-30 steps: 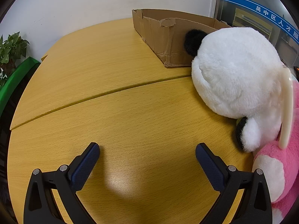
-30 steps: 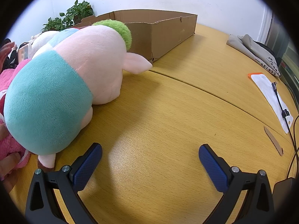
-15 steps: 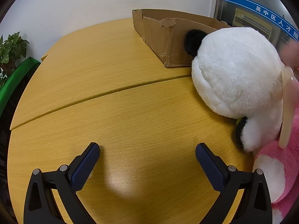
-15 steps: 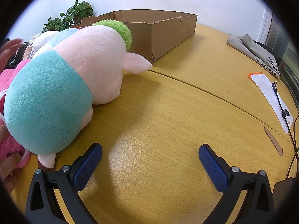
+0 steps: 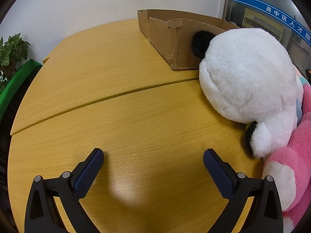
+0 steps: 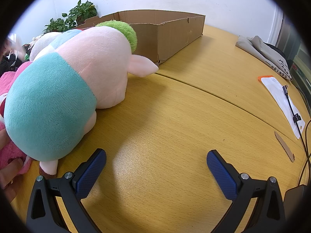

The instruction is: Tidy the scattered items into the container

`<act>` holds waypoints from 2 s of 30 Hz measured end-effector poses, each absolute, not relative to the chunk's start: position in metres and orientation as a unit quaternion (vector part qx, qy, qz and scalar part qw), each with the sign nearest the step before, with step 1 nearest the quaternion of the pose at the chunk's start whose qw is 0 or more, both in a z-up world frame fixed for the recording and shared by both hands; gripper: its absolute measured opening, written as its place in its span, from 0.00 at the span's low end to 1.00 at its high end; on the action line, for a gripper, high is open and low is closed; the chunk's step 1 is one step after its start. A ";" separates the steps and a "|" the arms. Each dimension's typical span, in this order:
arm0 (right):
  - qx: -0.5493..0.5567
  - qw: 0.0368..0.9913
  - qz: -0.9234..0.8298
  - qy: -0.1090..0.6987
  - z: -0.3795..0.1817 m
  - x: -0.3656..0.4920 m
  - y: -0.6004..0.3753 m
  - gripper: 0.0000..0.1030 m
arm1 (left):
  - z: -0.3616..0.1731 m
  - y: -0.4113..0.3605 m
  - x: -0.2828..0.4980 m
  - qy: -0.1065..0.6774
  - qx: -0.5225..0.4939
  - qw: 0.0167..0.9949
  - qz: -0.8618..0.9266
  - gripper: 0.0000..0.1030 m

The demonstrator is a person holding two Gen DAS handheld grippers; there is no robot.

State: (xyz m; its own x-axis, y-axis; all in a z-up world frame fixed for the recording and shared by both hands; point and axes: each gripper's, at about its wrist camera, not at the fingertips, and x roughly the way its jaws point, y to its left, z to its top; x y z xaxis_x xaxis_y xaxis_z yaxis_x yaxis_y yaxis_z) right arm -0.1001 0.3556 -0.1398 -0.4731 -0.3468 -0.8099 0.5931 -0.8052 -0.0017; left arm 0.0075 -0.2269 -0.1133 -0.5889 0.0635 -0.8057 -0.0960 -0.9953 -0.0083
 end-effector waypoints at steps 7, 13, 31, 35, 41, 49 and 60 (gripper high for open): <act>0.431 0.278 -0.846 0.143 -0.140 -0.100 0.356 1.00 | -0.113 -0.227 0.007 0.019 -0.451 0.045 0.891 1.00; 0.431 0.278 -0.846 0.143 -0.140 -0.100 0.356 1.00 | -0.112 -0.230 0.003 0.019 -0.452 0.045 0.891 1.00; 0.431 0.278 -0.846 0.143 -0.140 -0.100 0.355 1.00 | -0.111 -0.230 0.002 0.022 -0.452 0.046 0.891 1.00; 0.431 0.278 -0.846 0.143 -0.140 -0.099 0.355 1.00 | -0.111 -0.229 0.002 0.023 -0.452 0.046 0.891 1.00; 0.432 0.277 -0.846 0.143 -0.140 -0.099 0.356 1.00 | -0.111 -0.229 0.002 0.024 -0.452 0.047 0.891 1.00; 0.434 0.264 -0.851 0.136 -0.142 -0.100 0.356 1.00 | -0.109 -0.216 0.025 0.021 -0.453 0.011 0.891 1.00; 0.378 0.201 -0.897 0.111 -0.073 0.031 0.353 1.00 | -0.014 -0.136 0.177 0.013 -0.336 -0.024 0.942 1.00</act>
State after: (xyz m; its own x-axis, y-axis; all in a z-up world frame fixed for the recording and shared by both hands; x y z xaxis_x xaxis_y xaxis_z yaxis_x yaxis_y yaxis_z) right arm 0.0309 0.3527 -0.0725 -0.6340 -0.2764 -0.7223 0.4436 -0.8950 -0.0469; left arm 0.1771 -0.1356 -0.0140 -0.7735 -0.0541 -0.6314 0.0361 -0.9985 0.0413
